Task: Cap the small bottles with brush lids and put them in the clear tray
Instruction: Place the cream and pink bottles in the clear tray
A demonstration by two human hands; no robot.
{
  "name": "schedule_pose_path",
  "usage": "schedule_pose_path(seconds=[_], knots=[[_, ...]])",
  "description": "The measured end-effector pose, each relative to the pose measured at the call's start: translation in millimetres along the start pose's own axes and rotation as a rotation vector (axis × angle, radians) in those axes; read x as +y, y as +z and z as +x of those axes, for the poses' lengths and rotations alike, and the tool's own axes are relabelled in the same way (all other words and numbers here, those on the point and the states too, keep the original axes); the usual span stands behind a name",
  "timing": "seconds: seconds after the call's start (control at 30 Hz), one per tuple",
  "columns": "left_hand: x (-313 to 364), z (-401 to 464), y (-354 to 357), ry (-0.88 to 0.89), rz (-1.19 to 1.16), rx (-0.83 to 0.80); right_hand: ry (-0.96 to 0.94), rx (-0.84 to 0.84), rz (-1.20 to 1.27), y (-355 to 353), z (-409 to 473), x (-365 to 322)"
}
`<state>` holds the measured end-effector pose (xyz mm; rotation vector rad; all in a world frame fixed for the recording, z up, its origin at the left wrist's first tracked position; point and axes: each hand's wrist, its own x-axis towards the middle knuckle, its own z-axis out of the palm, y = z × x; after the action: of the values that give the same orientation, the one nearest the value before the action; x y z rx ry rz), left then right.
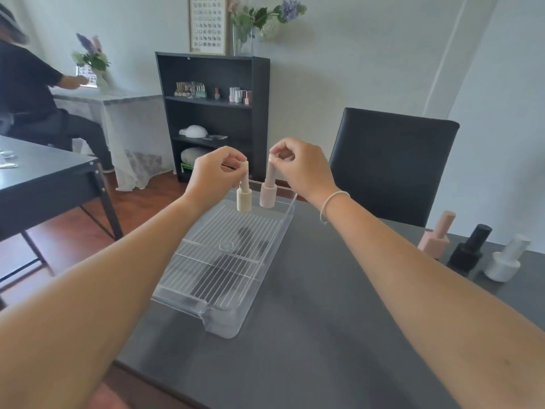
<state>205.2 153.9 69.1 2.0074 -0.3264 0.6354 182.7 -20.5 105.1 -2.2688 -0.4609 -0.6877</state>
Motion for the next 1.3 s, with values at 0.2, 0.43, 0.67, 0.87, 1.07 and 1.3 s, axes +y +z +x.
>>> schedule_pose_path(seconds=[0.2, 0.43, 0.67, 0.87, 1.07, 1.3], knots=[[-7, 2, 18, -0.006, -0.019, -0.046, 0.038, -0.034, -0.074, 7, -1, 18], [-7, 9, 38, -0.004, -0.033, -0.067, 0.069, -0.064, -0.138, 9, -3, 33], [-9, 11, 47, -0.008, -0.036, -0.083, 0.068, -0.087, -0.187, 11, -7, 41], [-10, 11, 50, -0.008, -0.040, -0.089, 0.064, -0.081, -0.193, 11, -9, 42], [-7, 11, 55, -0.002, -0.022, -0.096, 0.060, -0.074, -0.186, 12, -11, 43], [-7, 12, 58, -0.016, -0.031, -0.108, 0.053, -0.049, -0.163, 13, -14, 46]])
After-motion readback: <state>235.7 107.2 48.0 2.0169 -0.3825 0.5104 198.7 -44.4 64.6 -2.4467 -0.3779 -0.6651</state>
